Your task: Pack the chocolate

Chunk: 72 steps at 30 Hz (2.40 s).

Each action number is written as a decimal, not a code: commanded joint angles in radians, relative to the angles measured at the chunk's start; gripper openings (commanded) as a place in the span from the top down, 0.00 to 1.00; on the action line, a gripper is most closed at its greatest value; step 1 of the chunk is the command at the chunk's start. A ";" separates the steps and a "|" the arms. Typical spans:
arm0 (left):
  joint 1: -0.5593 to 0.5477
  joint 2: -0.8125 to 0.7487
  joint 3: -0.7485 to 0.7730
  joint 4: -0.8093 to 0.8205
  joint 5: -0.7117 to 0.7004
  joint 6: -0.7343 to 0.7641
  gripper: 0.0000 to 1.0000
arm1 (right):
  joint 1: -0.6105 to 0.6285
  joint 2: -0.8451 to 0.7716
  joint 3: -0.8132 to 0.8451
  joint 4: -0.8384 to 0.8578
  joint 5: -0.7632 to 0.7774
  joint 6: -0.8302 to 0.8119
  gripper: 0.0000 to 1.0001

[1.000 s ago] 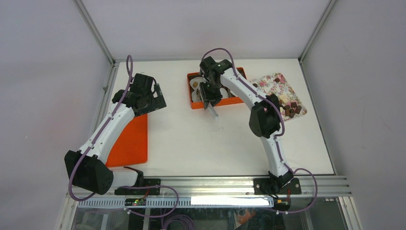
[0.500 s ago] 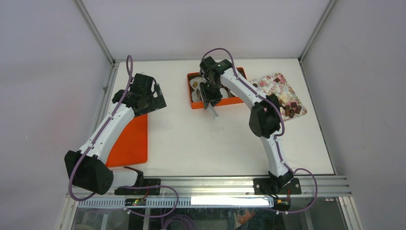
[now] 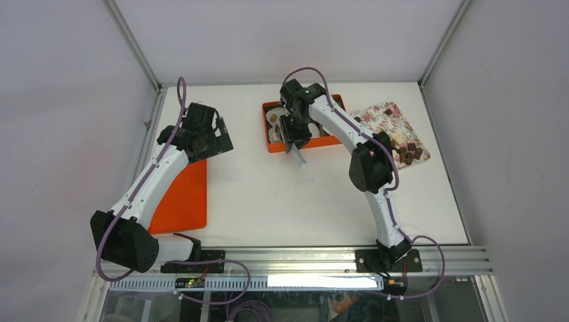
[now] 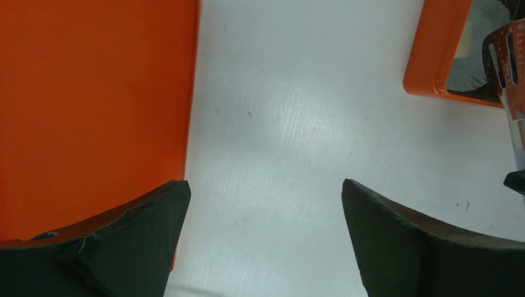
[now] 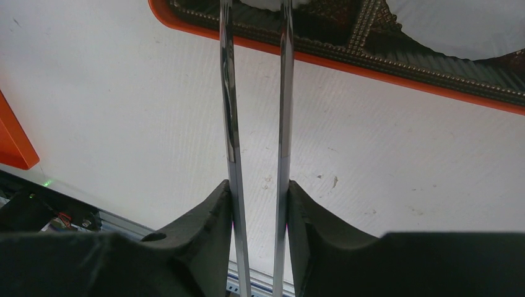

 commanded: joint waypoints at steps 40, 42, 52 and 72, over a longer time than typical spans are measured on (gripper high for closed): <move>0.010 0.002 0.005 0.045 0.030 -0.023 0.01 | -0.601 -0.518 -0.532 0.071 0.060 -0.121 0.63; 0.010 0.004 0.004 0.045 0.036 -0.024 0.01 | -0.605 -0.485 -0.503 0.067 0.061 -0.125 0.63; 0.010 -0.001 0.006 0.045 0.033 -0.018 0.01 | -0.616 -0.302 -0.297 0.012 0.043 -0.143 0.60; 0.010 -0.008 -0.007 0.045 0.020 -0.012 0.01 | -0.617 -0.037 -0.016 -0.080 0.026 -0.164 0.57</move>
